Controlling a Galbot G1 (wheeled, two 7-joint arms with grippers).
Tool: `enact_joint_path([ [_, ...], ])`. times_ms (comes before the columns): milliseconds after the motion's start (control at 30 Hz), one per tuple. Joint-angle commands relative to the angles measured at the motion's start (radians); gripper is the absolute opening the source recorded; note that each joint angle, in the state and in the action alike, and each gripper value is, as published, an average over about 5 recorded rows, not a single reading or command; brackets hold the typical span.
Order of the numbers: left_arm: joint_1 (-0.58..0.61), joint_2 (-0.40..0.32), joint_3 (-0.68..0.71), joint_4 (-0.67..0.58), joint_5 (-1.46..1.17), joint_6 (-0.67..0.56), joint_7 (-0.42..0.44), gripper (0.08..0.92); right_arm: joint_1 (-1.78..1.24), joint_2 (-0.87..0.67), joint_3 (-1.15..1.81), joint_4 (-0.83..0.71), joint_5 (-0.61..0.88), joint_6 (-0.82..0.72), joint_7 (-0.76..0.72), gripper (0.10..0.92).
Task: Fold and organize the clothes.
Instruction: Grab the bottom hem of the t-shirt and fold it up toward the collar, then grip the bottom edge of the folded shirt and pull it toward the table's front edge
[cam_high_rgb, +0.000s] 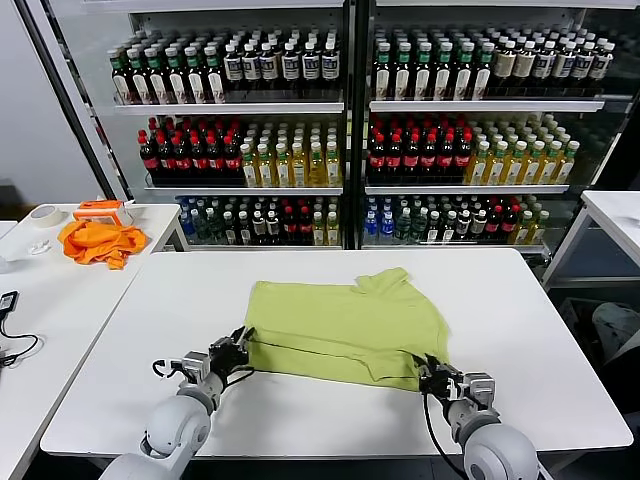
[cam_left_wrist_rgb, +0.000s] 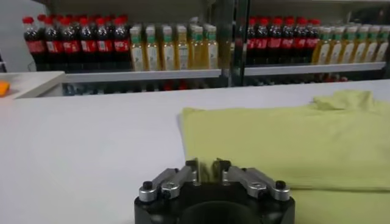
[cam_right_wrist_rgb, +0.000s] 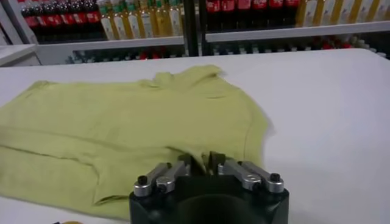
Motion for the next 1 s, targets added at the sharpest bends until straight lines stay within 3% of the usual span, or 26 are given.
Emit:
enact_joint_path([
  [33, 0.059, 0.044, -0.027, -0.123, -0.058, 0.026, -0.028, 0.459, -0.097, -0.019, 0.084, 0.047, -0.022, 0.012, -0.017, 0.58],
  [267, 0.142, 0.05, -0.038, -0.204, -0.049, 0.095, -0.047, 0.667, -0.167, -0.015, 0.114, 0.047, -0.047, 0.035, -0.023, 0.773],
  [500, 0.144, 0.038, -0.039, -0.195, -0.007, 0.177, -0.08, 0.814, -0.153, 0.016, 0.078, 0.013, -0.058, 0.036, -0.015, 0.822],
  [700, 0.157, 0.037, -0.038, -0.196, -0.005, 0.208, -0.081, 0.803, -0.141, 0.028, 0.065, -0.002, -0.051, 0.041, -0.026, 0.724],
  [1000, 0.148, 0.029, -0.03, -0.175, -0.012, 0.192, -0.07, 0.576, -0.127, 0.034, 0.049, -0.015, -0.046, 0.047, -0.03, 0.473],
])
